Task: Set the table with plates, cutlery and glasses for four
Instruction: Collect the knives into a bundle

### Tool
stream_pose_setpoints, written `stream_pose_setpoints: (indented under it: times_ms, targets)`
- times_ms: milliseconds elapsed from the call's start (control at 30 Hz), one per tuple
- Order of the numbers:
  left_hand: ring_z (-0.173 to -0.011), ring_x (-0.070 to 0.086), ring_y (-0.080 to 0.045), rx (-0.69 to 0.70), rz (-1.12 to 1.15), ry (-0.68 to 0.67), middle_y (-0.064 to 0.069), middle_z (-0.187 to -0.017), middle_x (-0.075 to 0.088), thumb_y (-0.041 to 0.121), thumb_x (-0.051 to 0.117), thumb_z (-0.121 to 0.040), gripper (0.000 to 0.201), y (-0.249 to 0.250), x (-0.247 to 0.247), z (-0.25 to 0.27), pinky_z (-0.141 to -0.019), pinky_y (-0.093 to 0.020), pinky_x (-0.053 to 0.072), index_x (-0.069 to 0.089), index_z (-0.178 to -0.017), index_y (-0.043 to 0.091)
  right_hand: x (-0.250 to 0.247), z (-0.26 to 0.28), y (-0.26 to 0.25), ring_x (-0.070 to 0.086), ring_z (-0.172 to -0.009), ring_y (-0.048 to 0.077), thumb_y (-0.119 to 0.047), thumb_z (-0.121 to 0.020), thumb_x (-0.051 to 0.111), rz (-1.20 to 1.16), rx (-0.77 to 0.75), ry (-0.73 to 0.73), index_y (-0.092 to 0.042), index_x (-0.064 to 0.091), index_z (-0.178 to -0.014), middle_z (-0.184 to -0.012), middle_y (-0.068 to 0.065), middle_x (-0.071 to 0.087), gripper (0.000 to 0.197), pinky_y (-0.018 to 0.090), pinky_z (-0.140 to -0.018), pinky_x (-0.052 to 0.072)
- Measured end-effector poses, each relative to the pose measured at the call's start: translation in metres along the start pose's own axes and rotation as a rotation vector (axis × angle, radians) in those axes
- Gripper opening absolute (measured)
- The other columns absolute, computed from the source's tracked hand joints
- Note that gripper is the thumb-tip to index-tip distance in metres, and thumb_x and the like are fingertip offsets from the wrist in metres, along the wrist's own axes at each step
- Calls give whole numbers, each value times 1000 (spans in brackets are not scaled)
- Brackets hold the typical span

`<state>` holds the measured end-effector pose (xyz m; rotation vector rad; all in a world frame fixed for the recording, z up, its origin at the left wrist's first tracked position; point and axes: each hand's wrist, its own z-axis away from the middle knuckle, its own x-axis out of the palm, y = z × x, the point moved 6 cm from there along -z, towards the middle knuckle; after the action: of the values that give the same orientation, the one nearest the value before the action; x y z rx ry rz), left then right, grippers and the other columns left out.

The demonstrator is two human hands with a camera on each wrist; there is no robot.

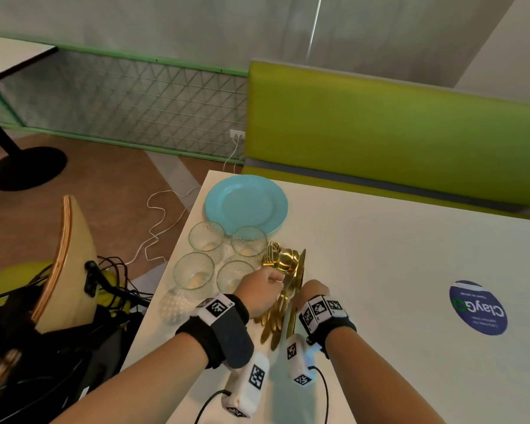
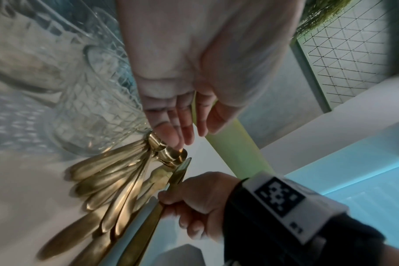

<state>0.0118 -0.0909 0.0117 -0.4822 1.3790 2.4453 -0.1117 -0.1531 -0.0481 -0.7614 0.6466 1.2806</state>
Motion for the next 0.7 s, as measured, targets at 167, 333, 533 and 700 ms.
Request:
stream_pose_setpoints:
  times_ms: [167,333,533,700]
  targets:
    - [-107,59,-19,9,3,-3,-3,-115,62,20,45,-94,25,-3,-8,-1,-91,-31,49,58,-116,21,2,0,-9,64,-104,19,-17,-93,54,53,-55,22,-6,63,-110,-110,6,66,22,22,-84,49]
    - [-97,57,-14,20,4,-7,-2,-113,63,22,46,-94,23,-5,-14,-3,-86,-28,49,58,-114,21,3,-4,-6,58,-115,27,-23,-89,60,-106,-44,8,-5,57,-123,-122,11,61,38,28,-86,47]
    - [-91,55,-14,45,10,-26,-6,-111,64,20,45,-95,25,-1,-19,-1,-81,-26,47,57,-116,19,6,-8,-7,52,-67,13,-41,-83,66,35,-5,-20,-17,57,-87,-68,-3,49,26,20,-53,36]
    - [-85,54,-12,89,53,-32,1,-93,58,18,45,-94,22,6,-28,0,-77,-24,47,58,-111,19,-10,-5,-11,53,-68,13,-46,-86,60,107,-26,-11,-14,58,-84,-70,-2,52,32,23,-60,39]
